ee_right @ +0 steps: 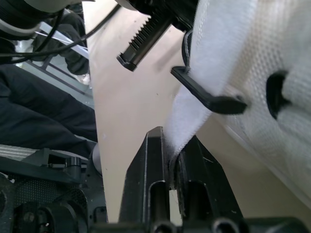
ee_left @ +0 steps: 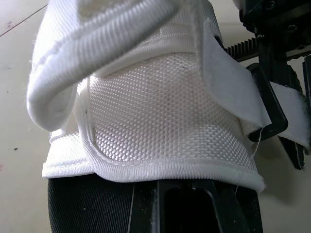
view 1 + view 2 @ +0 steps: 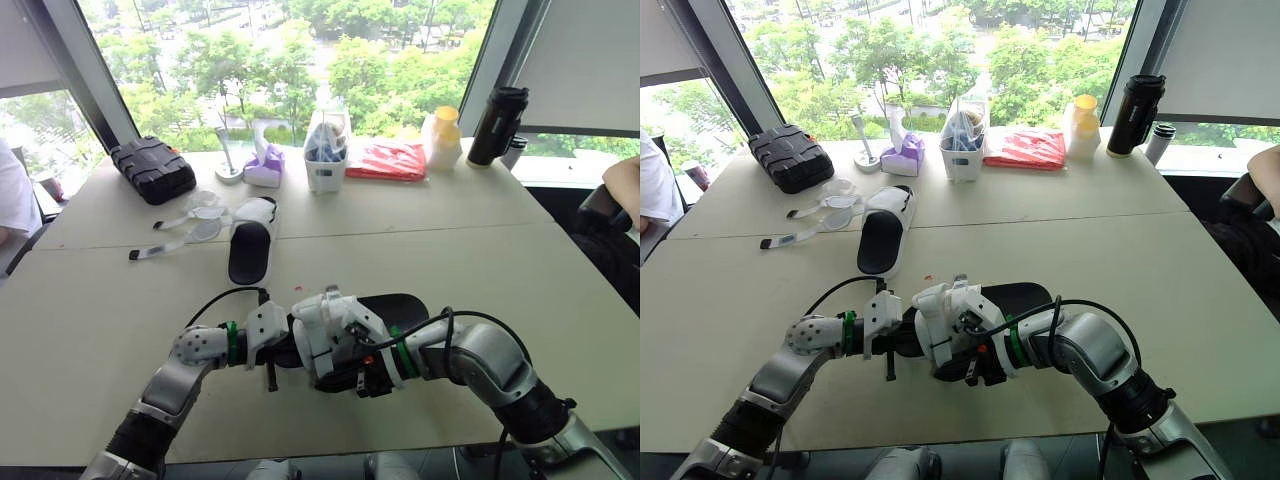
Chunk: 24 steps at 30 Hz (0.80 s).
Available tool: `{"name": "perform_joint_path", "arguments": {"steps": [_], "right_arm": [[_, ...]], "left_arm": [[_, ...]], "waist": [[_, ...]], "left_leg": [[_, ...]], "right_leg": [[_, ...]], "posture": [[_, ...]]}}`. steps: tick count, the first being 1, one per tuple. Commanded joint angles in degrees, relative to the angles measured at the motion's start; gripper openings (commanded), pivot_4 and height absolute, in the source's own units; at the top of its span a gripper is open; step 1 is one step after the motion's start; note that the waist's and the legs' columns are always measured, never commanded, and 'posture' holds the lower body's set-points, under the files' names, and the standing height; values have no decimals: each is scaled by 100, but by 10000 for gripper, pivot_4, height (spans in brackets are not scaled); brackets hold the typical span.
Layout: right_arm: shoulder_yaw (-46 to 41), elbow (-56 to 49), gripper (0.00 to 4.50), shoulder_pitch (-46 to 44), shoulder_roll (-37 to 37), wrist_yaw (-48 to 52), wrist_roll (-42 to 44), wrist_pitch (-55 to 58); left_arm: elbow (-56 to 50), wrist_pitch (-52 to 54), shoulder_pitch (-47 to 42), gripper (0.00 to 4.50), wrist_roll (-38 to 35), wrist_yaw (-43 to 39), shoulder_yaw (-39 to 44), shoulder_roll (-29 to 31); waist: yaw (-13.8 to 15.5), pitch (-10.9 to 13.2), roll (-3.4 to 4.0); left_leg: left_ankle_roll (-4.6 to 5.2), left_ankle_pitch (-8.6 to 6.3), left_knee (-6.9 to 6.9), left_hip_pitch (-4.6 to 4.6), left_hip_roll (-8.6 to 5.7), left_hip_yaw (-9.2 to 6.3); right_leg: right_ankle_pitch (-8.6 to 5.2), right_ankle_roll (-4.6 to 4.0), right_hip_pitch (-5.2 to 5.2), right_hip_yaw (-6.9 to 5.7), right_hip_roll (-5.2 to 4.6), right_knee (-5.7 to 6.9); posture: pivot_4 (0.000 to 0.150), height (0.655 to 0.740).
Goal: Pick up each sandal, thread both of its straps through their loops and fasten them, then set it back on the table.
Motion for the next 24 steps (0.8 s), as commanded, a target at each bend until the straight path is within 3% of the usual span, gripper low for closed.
{"name": "perform_joint_path", "arguments": {"steps": [1, 5, 12, 20, 24], "right_arm": [[14, -110, 762, -31, -117, 175, 168, 203], [332, -466, 762, -67, -652, 719, 643, 950], [750, -1056, 762, 60, -1251, 1204, 858, 953], [520, -1511, 762, 171, -1459, 1195, 954, 716], [-165, -1612, 762, -249, -1425, 1142, 1243, 796]], "left_arm": [[481, 343, 272, 0, 384, -34, -420, 62], [391, 387, 309, 0, 370, -64, -441, 83], [251, 512, 365, 0, 355, -151, -482, 188], [394, 532, 225, 0, 458, -176, -583, 194], [662, 394, 139, 0, 689, -167, -793, 200]], "waist": [[7, 0, 0], [11, 0, -1], [16, -1, 1], [53, -3, 1], [124, -2, 0]], "left_leg": [[0, 0, 0, -1, 0, 0], [1, -1, 0, -4, -4, -1], [8, -11, 0, -5, -4, 3], [39, -47, 4, -6, -39, -1], [44, -52, 8, -5, -50, 1]], "right_leg": [[1, 3, 0, 0, 0, 0], [6, 9, 0, 0, -2, -2], [-3, 23, 0, -2, -6, -7], [-13, 35, 13, 0, -36, -18], [-17, 42, 14, 0, -48, -18]], "posture": [[1500, 7400], [1500, 7400], [1500, 7400], [1500, 7400], [1500, 7400]]}}
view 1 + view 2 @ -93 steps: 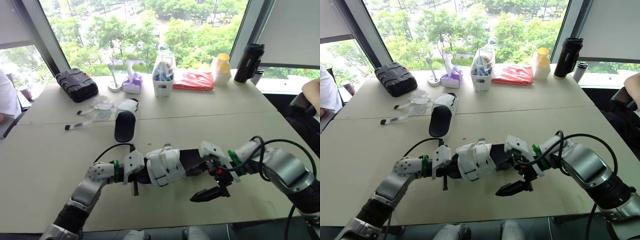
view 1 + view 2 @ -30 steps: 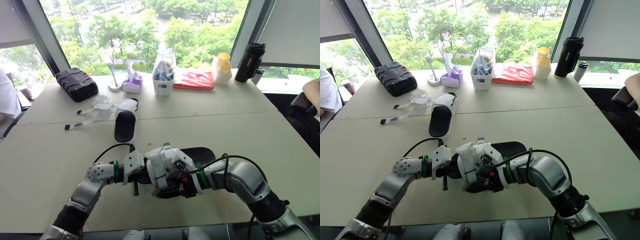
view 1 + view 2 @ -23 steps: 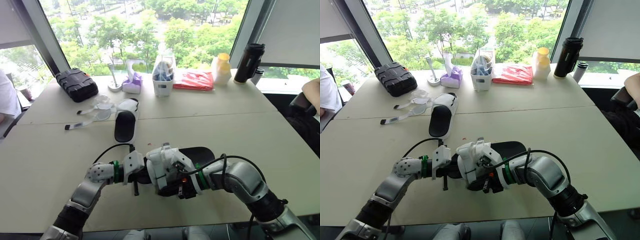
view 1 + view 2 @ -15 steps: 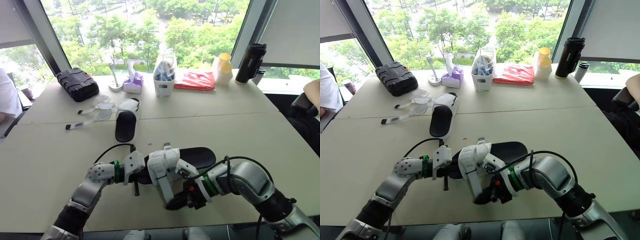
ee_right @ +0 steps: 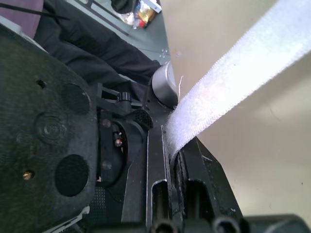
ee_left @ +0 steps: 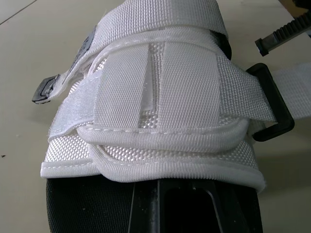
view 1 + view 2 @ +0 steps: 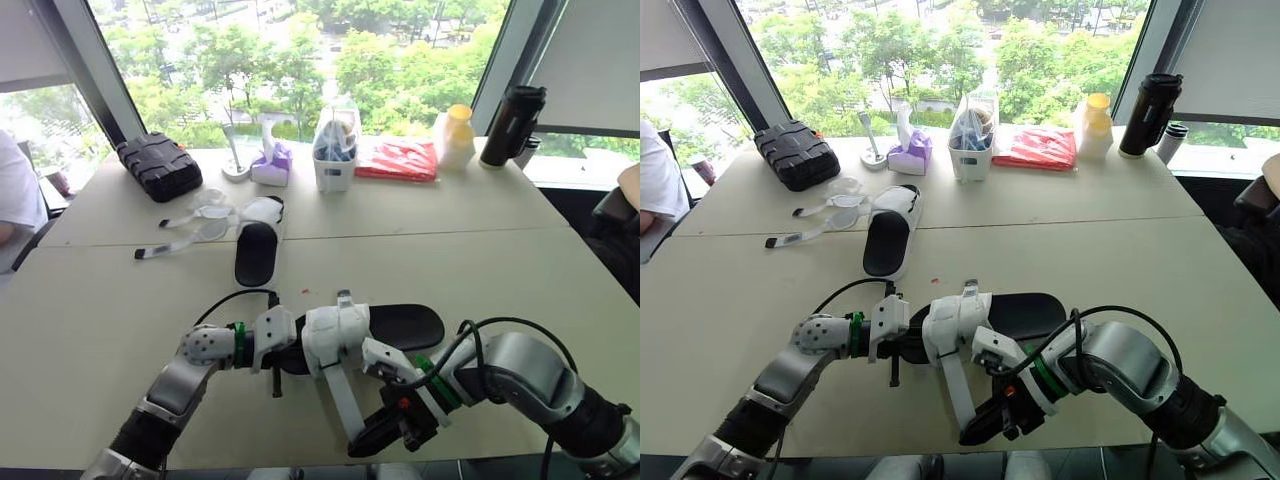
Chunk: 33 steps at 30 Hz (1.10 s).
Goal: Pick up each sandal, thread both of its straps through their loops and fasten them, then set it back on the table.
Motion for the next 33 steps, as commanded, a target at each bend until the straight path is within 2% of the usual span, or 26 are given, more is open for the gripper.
{"name": "perform_joint_path", "arguments": {"steps": [1, 6, 11, 13, 18, 25, 28, 33], "right_arm": [[-570, -290, 762, -458, 0, 94, 449, 95], [-988, 142, 762, -1387, 176, 106, 657, 195], [-727, 1088, 762, -2294, 497, 135, 62, -402], [-604, 1431, 762, -2458, 596, 207, -126, -592], [-16, 2610, 762, -2751, 854, 485, -1079, -1648], [333, 3902, 762, -2915, 1231, 717, -1891, -2418], [378, 4206, 9782, -2865, 1287, 798, -2068, -2610], [320, 4588, 35037, -2893, 1531, 694, -2382, -2739]], "left_arm": [[856, 277, 250, 0, 698, -5, -543, 173], [1141, 92, 137, 0, 822, -23, -717, 142], [1290, -48, 95, 0, 846, -44, -791, 81], [1298, -72, 99, 0, 839, -52, -809, 66], [1238, -67, 128, 0, 827, -49, -835, 60], [1172, -20, 168, 0, 780, -27, -792, 87], [1139, 6, 186, 0, 754, 3, -754, 99], [1126, 15, 202, 0, 742, 24, -727, 105]], "waist": [[47, 0, 0], [58, -5, 2], [74, -6, 2], [78, -6, 3], [58, -7, 4], [48, -9, 6], [42, -12, 9], [42, -30, 31]], "left_leg": [[0, 0, 2, 2, 0, 1], [-1, 0, 11, 13, 5, 0], [-2, 1, 16, 10, 2, -6], [-2, 1, 16, 10, -6, -5], [-1, 4, 19, 15, -32, -6], [-4, 8, 20, 21, -36, -11], [-5, 8, 20, 31, -36, -11], [-4, 8, 15, 37, -38, -12]], "right_leg": [[-1, 2, 2, 0, 0, 0], [-17, 26, 16, -5, 4, 2], [-13, 23, 16, -6, 4, 4], [0, 2, 16, -5, -3, 5], [2, 2, 16, -5, -26, 15], [3, 3, 19, -4, -28, 21], [2, 3, 27, -4, -28, 22], [1, 4, 27, -4, -28, 22]], "posture": [[1500, 7400], [1500, 7400], [1500, 7400], [1500, 7400], [1500, 7400], [1500, 7400], [1500, 7400], [1500, 7400]]}}
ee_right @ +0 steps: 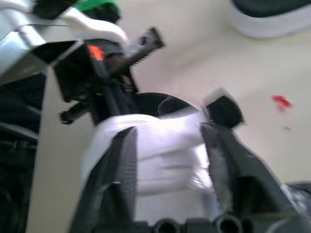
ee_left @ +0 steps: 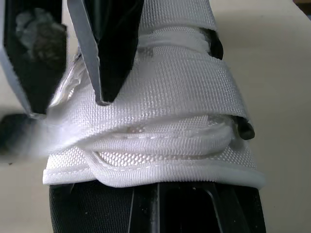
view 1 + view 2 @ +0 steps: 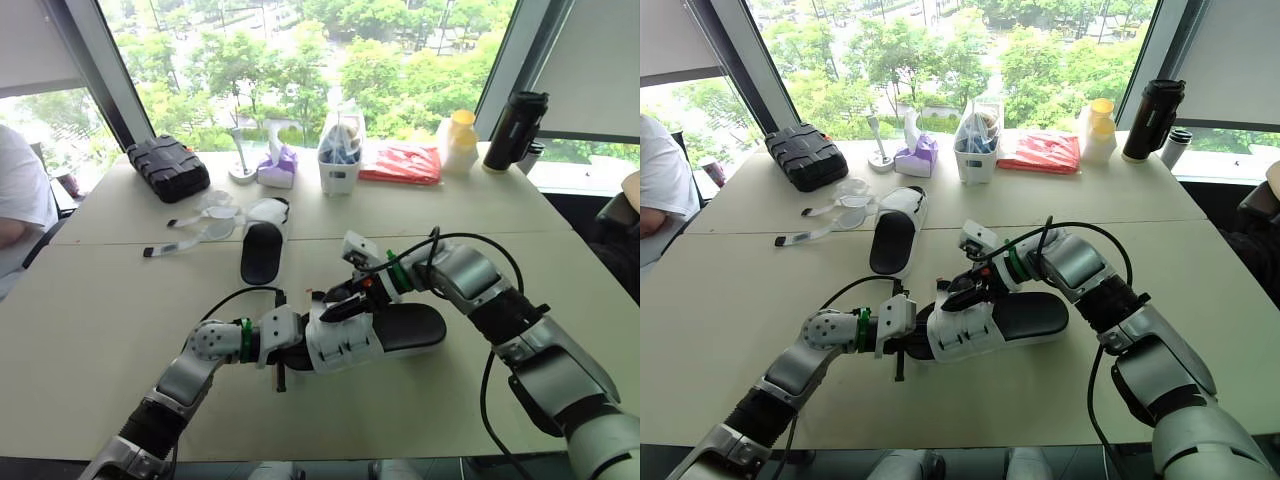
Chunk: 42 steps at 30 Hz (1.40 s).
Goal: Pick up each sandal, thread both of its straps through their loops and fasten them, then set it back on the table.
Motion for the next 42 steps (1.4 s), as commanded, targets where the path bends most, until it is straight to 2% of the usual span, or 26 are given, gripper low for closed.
{"name": "perform_joint_path", "arguments": {"steps": [1, 9, 14, 23, 42], "right_arm": [[-91, 292, 35037, -113, 257, -154, -343, -157], [-229, 1384, 35037, -383, 953, -834, -1186, -809], [-372, 1869, 35037, -763, 1102, -285, -1091, -358], [-738, 2128, 35037, -1222, 1245, 410, -692, 1015], [-340, 2233, 35037, -1051, 1466, 742, -978, 1034]], "left_arm": [[698, 455, 449, 0, 604, -7, -507, 145], [707, 485, 436, 0, 554, 41, -426, 138], [697, 478, 445, 0, 557, 56, -429, 132], [731, 438, 417, 0, 572, 110, -427, 108], [672, 433, 480, 0, 583, 210, -421, 80]], "waist": [[1, -8, 12], [-11, -20, 23], [-14, -20, 24], [-22, -20, 27], [-57, -22, 30]], "left_leg": [[0, 0, -1, 0, -1, 0], [0, 0, -3, 5, -5, 0], [0, 0, -2, 5, -9, -1], [0, 0, -2, 3, -8, -3], [-1, 1, 1, 10, -11, -5]], "right_leg": [[0, 0, 0, 1, 0, 0], [0, -1, -2, 2, 0, 2], [1, -3, -4, 4, 0, 4], [1, -4, -4, 5, 0, 7], [1, -3, -6, 5, -2, 8]], "posture": [[1500, 7400], [1500, 7400], [1500, 7400], [1500, 7400], [1500, 7400]]}}
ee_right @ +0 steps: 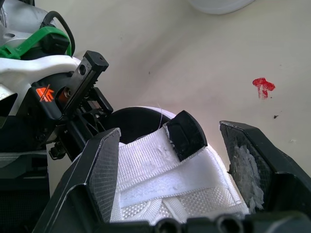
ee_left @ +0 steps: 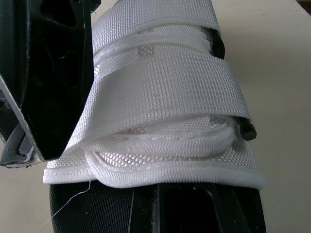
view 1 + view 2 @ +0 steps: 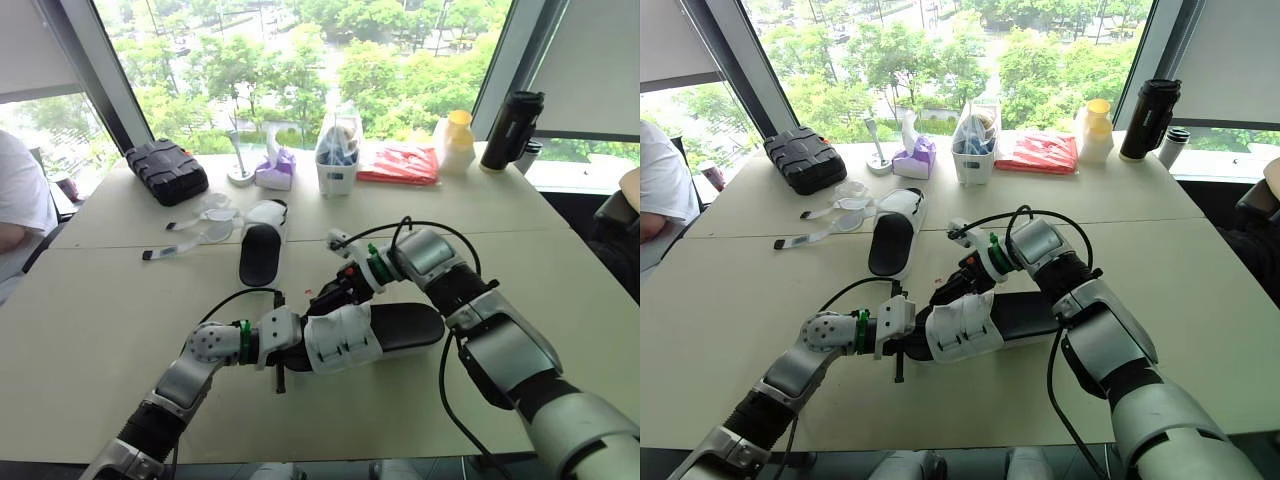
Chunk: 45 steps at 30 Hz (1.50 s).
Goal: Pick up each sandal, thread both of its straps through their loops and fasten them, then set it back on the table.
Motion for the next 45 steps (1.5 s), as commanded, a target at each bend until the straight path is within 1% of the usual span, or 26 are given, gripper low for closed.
{"name": "perform_joint_path", "arguments": {"steps": [1, 2, 3, 5, 7, 8, 9, 12, 15, 18, 23, 27, 34, 39, 45], "right_arm": [[-21, -27, 35037, -100, 108, 107, 16, -27], [-30, -33, 29876, -97, 118, 117, 16, -32], [-24, -53, 28017, -85, 121, 125, 4, -61], [-38, -87, 18532, -66, 136, 132, 8, -69], [-69, -131, 8073, -59, 143, 143, 19, -55], [-88, -154, 3546, -56, 143, 137, 22, -54], [-105, -178, 401, -56, 139, 133, 26, -49], [-210, -361, 401, -62, 59, 159, 88, 49], [-431, -758, 401, -78, -123, 158, 269, 319], [-733, -1246, 401, -65, -275, 58, 523, 624], [-1338, -2498, 401, -43, -644, -172, 1155, 1343], [-1496, -2817, 401, -44, -700, -428, 1432, 1518], [-1272, -2165, 401, -236, -517, -844, 1216, 782], [-788, -1335, 401, -123, -285, -1017, 676, -164], [-243, -590, 401, 90, -229, -1082, 36, -1028]], "left_arm": [[677, 432, 419, 0, 579, 86, -441, 77], [677, 432, 419, 0, 579, 90, -440, 75], [677, 433, 420, 0, 578, 92, -438, 74], [680, 431, 422, 0, 578, 97, -433, 76], [674, 440, 422, 0, 577, 101, -429, 75], [672, 440, 423, 0, 579, 100, -429, 77], [672, 442, 423, 0, 580, 100, -429, 78], [674, 444, 422, 0, 581, 93, -434, 84], [671, 444, 426, 0, 597, 85, -461, 90], [690, 432, 424, 0, 611, 83, -470, 92], [759, 365, 384, 0, 691, 12, -537, 141], [827, 306, 359, 0, 735, -33, -567, 186], [858, 250, 342, 0, 777, -91, -610, 231], [809, 261, 379, 0, 772, -81, -605, 244], [714, 298, 446, 0, 760, -37, -572, 276]], "waist": [[-2, 0, 0], [-2, 0, 0], [-2, 0, 0], [-2, 0, 0], [-3, -1, 2], [-8, -2, 2], [-14, -4, 6], [-18, -5, 7], [-19, -4, 7], [-18, -4, 7], [-15, -4, 7], [-47, -3, 6], [-78, -1, 3], [-94, -1, 3], [-115, -1, 3]], "left_leg": [[0, 0, 0, 0, 0, 0], [0, 0, 0, 0, 0, -1], [0, 0, 0, 1, 0, -1], [0, 0, 0, 1, 0, -2], [0, 0, 0, 1, 0, -2], [0, 0, -1, 1, 0, -3], [0, 0, -1, 2, -1, -3], [0, 0, 0, 2, -1, -5], [0, 0, 0, 0, -3, -6], [0, 0, 1, -5, -5, -7], [0, 0, 3, -16, -5, -7], [-1, 2, 6, -21, -3, -6], [-1, 5, 8, -23, -4, -5], [-3, 8, 8, -16, -3, -3], [-4, 8, 7, 0, -2, -2]], "right_leg": [[0, 0, 0, 0, 0, 0], [0, 0, 0, 0, 0, 0], [0, 0, 0, 0, 0, 0], [0, 0, 0, 0, 0, 0], [0, 0, 0, 0, -1, -1], [0, 0, 0, 0, -1, 0], [0, 0, 0, 0, -2, 0], [0, 0, 2, 0, -3, 0], [0, 0, 1, 0, -4, 0], [0, 0, 1, 0, -7, -1], [0, 1, 4, 0, -8, 0], [0, 2, 3, -1, -8, 1], [1, 3, 0, -1, -8, 5], [1, 2, 1, -1, -8, 11], [1, 3, 4, -1, -6, 13]], "posture": [[1500, 7400], [1500, 7400], [1500, 7400], [1500, 7400], [1500, 7400], [1500, 7400], [1500, 7400], [1500, 7400], [1500, 7400], [1500, 7400], [1500, 7400], [1500, 7400], [1500, 7400], [1500, 7400], [1500, 7400]]}}
